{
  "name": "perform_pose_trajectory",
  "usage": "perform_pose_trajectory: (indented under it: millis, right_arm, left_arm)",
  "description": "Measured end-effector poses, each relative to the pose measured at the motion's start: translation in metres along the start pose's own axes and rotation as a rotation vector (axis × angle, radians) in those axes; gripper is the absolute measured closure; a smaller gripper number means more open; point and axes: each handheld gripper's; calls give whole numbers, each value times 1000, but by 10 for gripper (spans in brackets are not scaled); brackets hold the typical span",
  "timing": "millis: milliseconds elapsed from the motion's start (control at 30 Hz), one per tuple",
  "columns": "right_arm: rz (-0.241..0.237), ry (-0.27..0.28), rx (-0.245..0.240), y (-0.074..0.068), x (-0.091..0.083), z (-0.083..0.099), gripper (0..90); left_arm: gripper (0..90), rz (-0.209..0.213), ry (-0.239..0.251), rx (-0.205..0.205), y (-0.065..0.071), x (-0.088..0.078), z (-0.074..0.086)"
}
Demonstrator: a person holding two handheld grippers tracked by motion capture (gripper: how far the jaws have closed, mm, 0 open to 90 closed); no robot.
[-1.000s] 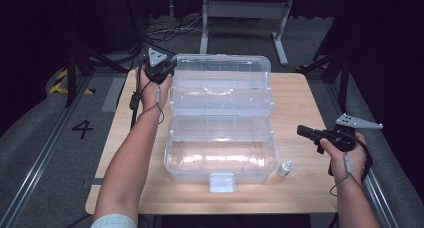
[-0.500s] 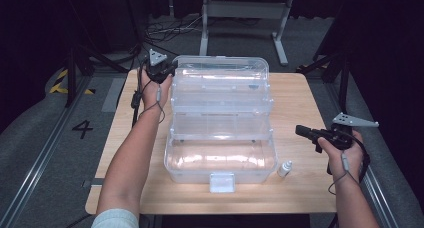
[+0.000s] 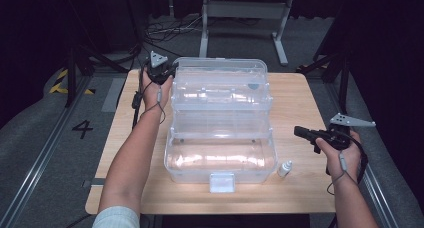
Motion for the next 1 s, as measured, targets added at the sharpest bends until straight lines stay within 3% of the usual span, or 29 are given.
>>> perform_pose_trajectory:
  millis: [100, 500, 633, 1000]
  right_arm:
    - [1, -5, 1, 0, 0, 0, 898]
    - [8, -15, 6, 2, 0, 2, 898]
    - [9, -21, 5, 3, 3, 2, 897]
    - [4, -18, 9, 2, 2, 1, 893]
  left_arm:
    - [799, 3, 2, -20, -1, 4, 4]
    - [791, 0, 7, -36, -4, 17, 22]
    - [792, 12, 10, -74, -7, 22, 30]
    - [788, 27, -19, -117, -10, 28, 38]
Point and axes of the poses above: each handheld gripper's, and its own axes: x roughly forward along the jaws, z roughly out of its underside, y roughly to its right, and after that the axes turned 4 degrees about -y, right-handed
